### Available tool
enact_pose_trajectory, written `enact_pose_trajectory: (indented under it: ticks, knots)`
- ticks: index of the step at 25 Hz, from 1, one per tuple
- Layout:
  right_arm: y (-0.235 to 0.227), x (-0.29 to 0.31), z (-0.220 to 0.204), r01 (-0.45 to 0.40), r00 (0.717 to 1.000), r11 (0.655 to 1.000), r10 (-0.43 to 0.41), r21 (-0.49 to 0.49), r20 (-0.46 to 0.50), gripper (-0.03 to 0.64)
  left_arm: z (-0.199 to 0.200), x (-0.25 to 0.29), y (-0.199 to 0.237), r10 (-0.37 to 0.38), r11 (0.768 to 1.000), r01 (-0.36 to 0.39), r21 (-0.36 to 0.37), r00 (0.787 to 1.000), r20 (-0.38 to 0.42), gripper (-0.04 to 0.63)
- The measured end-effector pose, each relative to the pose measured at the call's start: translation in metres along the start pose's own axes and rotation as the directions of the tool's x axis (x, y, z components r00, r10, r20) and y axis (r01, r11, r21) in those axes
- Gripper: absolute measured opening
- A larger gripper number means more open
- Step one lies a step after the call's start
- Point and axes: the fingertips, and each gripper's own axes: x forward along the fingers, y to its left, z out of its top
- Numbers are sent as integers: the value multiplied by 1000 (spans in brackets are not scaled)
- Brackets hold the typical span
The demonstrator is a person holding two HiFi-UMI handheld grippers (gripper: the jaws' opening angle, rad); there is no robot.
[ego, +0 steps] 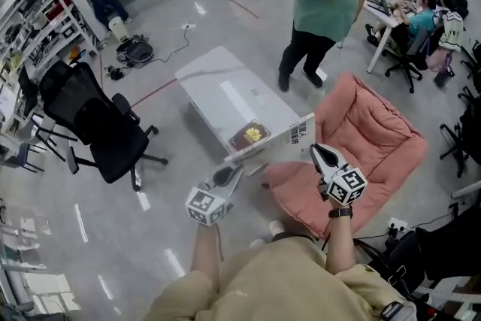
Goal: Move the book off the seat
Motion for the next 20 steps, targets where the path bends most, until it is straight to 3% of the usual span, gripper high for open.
enact_pose_trajectory:
  ticks: [3, 7, 13, 20]
  knots:
    - [14, 43, 8, -126, 992, 992, 126, 2, -2, 21, 7, -21, 21, 118, 992, -118, -37, 993, 13, 46]
    - [29, 64, 20, -238, 971, 971, 238, 0, -7, 20, 17, -43, 21, 208, 977, -206, -58, 978, 31, 45]
    - [64, 119, 15, -427, 904, 904, 428, 36, -26, 21, 25, -89, 31, 393, 918, -391, -67, 919, 24, 46]
    - [118, 191, 4, -529, 845, 847, 531, 51, -58, 21, 26, -141, 75, 493, 869, -490, -75, 869, 41, 45]
